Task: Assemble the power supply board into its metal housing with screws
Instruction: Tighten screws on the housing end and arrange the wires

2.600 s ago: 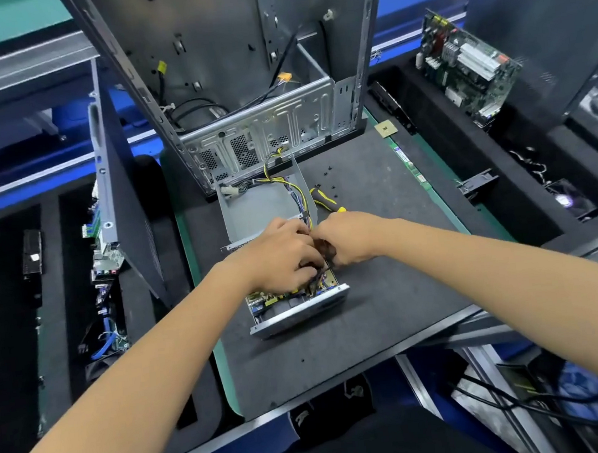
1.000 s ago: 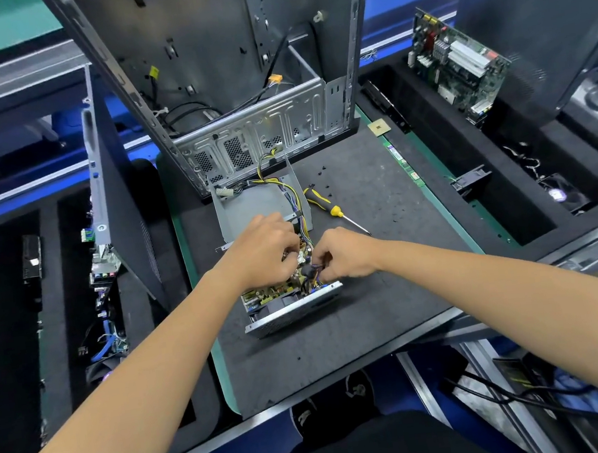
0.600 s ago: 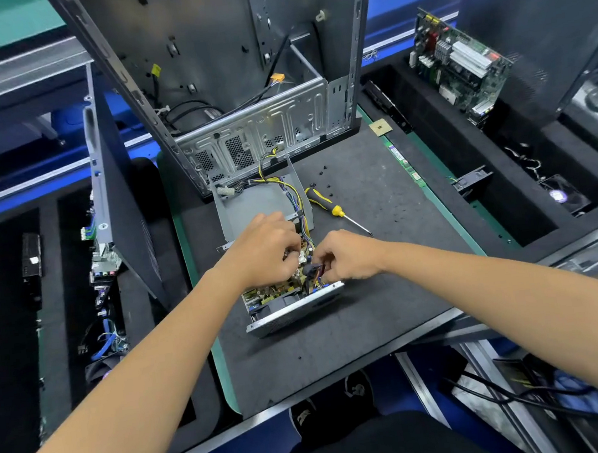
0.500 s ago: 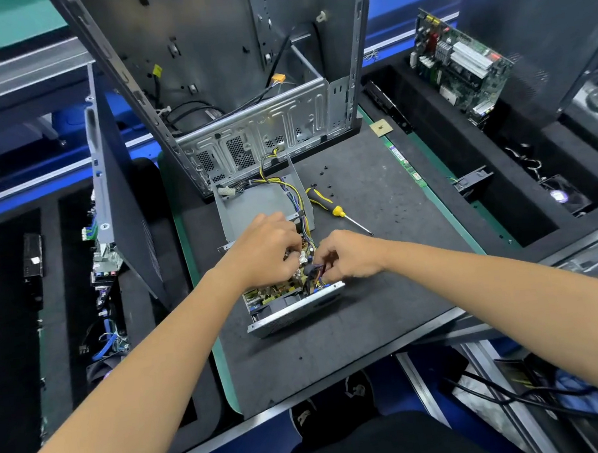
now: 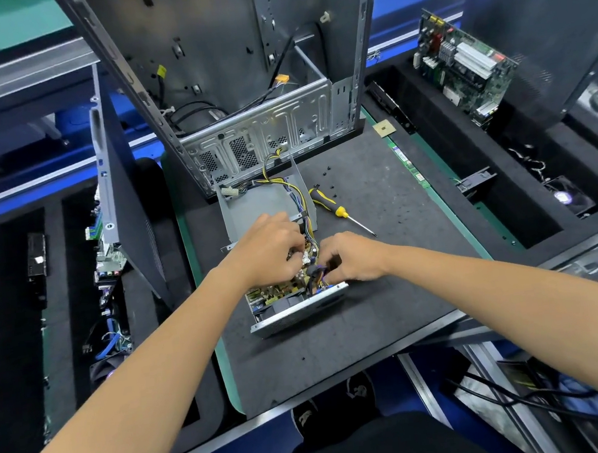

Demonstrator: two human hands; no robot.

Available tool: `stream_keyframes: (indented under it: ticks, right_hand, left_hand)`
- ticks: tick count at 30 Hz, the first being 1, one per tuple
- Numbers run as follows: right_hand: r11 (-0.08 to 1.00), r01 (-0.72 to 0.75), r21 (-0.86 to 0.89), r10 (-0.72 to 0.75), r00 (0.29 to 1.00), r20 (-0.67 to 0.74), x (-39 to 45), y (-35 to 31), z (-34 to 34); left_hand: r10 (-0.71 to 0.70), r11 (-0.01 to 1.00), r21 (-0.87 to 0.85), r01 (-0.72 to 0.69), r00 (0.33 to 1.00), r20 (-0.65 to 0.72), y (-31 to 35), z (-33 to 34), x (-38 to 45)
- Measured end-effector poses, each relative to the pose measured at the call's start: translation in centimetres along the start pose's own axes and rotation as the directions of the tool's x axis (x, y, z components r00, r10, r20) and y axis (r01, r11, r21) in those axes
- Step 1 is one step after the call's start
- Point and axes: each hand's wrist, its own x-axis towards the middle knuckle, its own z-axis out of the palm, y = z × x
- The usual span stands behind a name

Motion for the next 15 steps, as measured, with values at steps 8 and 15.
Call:
stream_keyframes:
  ticks: [8,15]
  right_hand:
    - [0.999,-0.008,-0.042,0.003,0.992,-0.122,0.38,-0.05,-0.69]
    - [0.998,-0.051,-0.049,0.045,0.992,-0.115,0.18,0.07,0.06]
  left_hand:
    - [-0.004,1.0,0.006,0.004,1.0,0.015,0.02,-0.02,0.02]
    - [-0.008,1.0,-0.001,0.008,1.0,0.013,0.09,-0.02,-0.02]
